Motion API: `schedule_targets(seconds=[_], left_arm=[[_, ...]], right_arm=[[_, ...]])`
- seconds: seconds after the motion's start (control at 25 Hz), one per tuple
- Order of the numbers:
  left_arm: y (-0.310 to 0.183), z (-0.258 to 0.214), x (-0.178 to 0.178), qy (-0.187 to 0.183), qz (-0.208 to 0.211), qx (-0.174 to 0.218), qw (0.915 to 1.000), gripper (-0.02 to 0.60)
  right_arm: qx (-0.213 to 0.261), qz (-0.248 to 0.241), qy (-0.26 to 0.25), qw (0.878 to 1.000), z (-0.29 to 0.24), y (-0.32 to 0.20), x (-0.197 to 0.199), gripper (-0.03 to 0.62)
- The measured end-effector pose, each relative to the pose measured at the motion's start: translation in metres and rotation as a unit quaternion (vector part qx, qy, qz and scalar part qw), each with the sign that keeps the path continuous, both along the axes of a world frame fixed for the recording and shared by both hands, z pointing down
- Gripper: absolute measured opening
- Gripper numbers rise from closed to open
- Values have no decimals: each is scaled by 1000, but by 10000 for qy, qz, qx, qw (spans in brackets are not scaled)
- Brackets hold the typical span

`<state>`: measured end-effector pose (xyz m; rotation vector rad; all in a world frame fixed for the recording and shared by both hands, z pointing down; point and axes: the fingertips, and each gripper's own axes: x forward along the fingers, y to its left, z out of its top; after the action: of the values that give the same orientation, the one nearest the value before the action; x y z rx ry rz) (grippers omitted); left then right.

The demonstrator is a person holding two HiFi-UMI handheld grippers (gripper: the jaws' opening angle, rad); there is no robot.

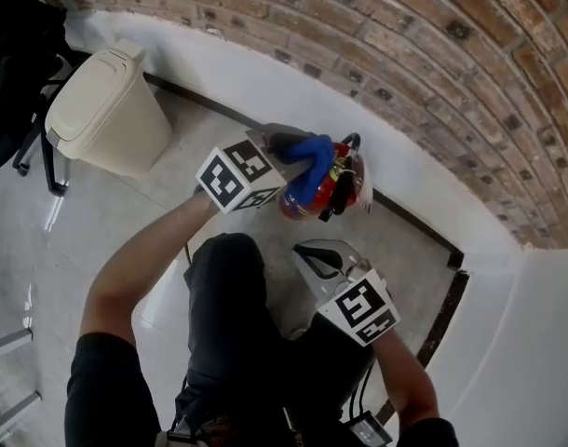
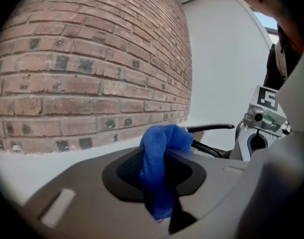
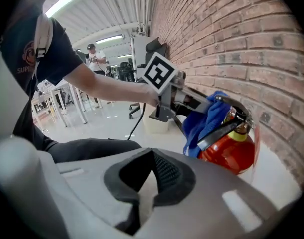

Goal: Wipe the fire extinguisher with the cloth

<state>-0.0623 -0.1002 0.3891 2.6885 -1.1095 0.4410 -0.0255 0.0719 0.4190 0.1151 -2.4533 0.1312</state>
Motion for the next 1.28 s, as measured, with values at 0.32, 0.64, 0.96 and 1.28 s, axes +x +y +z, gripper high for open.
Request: schedule_targets(seconds=[0.32,0.64,0.96,1.28], left_arm=[[-39,-2,14,-95,893,-128,9959,87],[-68,18,25,48,881,-199,9959,83],[-70,95,-1,177,231,-635,9976,75],[-47,193,-10,508,-274,-1178,9914,72]], right_arm=[[-112,60,204,9997,20,6,1,3],[81,158,552,9983,23,-1,12,3],[25,291,666,9974,51,-5,10,3],[-115,541,706,9960,87,-22,6,3]])
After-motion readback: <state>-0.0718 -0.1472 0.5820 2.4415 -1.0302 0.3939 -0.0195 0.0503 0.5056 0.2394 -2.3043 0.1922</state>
